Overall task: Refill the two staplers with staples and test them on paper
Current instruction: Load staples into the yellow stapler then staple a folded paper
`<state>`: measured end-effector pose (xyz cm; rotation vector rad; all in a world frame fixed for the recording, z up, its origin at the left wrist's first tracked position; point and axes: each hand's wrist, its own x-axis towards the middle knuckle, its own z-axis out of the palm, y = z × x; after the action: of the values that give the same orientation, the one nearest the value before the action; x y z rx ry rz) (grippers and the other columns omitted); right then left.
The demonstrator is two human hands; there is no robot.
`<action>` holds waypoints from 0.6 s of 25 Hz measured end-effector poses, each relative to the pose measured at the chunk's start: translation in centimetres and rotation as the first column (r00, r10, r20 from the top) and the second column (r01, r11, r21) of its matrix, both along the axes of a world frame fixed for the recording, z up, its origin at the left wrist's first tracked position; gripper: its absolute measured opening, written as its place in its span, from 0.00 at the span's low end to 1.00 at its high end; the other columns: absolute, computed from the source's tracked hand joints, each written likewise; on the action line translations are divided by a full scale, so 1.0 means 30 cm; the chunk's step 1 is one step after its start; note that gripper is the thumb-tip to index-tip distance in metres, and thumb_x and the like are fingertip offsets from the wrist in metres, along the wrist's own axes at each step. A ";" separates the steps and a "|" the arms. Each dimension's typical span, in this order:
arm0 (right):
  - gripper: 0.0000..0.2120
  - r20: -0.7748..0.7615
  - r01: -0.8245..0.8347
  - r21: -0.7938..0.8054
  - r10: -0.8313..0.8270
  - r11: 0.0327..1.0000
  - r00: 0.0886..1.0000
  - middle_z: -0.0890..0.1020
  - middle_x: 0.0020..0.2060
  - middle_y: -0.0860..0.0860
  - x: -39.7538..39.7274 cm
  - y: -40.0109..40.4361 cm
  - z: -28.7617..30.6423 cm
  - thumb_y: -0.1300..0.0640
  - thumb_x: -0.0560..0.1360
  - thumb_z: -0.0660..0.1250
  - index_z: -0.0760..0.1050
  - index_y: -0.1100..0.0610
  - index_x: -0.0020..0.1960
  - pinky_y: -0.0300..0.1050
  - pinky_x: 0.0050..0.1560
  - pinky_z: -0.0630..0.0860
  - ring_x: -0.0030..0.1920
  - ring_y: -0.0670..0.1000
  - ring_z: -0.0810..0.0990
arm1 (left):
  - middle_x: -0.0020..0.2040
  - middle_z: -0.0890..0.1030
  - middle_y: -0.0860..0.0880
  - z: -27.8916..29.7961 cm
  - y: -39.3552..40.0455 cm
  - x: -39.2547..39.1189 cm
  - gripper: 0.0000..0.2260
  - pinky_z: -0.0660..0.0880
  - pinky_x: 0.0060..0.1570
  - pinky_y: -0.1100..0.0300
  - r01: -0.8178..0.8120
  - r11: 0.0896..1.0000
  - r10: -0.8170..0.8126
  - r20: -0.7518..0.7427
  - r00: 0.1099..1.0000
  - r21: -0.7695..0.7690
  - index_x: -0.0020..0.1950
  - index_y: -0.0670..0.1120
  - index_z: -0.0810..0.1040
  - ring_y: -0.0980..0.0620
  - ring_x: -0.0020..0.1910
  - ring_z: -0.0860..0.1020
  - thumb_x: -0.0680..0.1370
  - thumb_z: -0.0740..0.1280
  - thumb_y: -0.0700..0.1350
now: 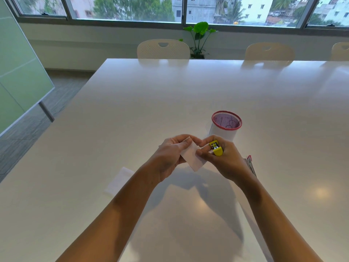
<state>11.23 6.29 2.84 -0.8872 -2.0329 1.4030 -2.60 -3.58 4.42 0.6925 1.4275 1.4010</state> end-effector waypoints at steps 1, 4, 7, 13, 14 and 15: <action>0.06 0.008 0.000 0.006 0.000 1.000 1.000 0.84 0.42 0.51 0.001 0.001 0.001 0.53 0.71 0.76 0.79 0.49 0.43 0.40 0.42 0.77 0.45 0.51 0.81 | 0.50 0.81 0.47 -0.001 0.000 0.002 0.14 0.81 0.45 0.58 -0.008 1.000 0.008 0.007 1.000 -0.005 0.50 0.46 0.83 0.48 0.47 0.78 0.84 0.58 0.44; 0.07 0.011 0.060 0.053 -0.061 0.997 0.998 0.83 0.43 0.50 -0.006 -0.006 -0.002 0.54 0.72 0.76 0.79 0.48 0.46 0.36 0.40 0.76 0.44 0.49 0.82 | 0.53 0.82 0.46 -0.009 0.004 0.020 0.09 0.82 0.46 0.58 -0.067 0.998 0.067 0.050 0.997 0.009 0.56 0.45 0.81 0.49 0.48 0.80 0.83 0.61 0.43; 0.08 -0.160 0.239 -0.073 -0.248 0.968 0.956 0.84 0.38 0.50 -0.019 -0.020 0.003 0.57 0.73 0.75 0.78 0.51 0.49 0.31 0.33 0.75 0.36 0.43 0.83 | 0.51 0.83 0.45 -0.021 0.007 0.051 0.09 0.82 0.45 0.60 -0.137 0.990 0.136 0.077 0.988 0.014 0.56 0.44 0.77 0.49 0.48 0.84 0.77 0.70 0.39; 0.14 -0.113 0.210 -0.317 -0.256 0.925 0.960 0.85 0.45 0.52 -0.016 -0.032 0.011 0.55 0.73 0.75 0.78 0.56 0.57 0.38 0.39 0.73 0.41 0.45 0.81 | 0.52 0.84 0.42 -0.035 0.000 0.050 0.08 0.83 0.45 0.59 -0.261 0.965 0.258 0.070 0.964 0.034 0.56 0.40 0.79 0.48 0.47 0.86 0.78 0.70 0.39; 0.14 -0.106 0.193 -0.380 -0.250 0.905 0.963 0.85 0.48 0.53 -0.013 -0.025 0.009 0.58 0.73 0.74 0.78 0.57 0.58 0.40 0.43 0.74 0.45 0.47 0.82 | 0.52 0.84 0.41 -0.034 -0.001 0.039 0.09 0.83 0.46 0.58 -0.289 0.956 0.286 0.071 0.956 0.040 0.57 0.39 0.79 0.47 0.46 0.86 0.78 0.70 0.39; 0.12 -0.096 0.180 -0.447 -0.247 0.876 0.964 0.85 0.50 0.53 -0.007 -0.015 0.006 0.62 0.74 0.73 0.78 0.58 0.57 0.43 0.49 0.74 0.51 0.50 0.82 | 0.52 0.84 0.40 -0.031 -0.003 0.027 0.10 0.83 0.46 0.56 -0.315 0.948 0.312 0.069 0.948 0.041 0.57 0.38 0.79 0.46 0.45 0.86 0.77 0.70 0.39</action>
<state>11.01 5.83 3.01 -1.1129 -1.4760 1.7690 -1.78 -3.67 3.50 0.4619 1.5031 1.6954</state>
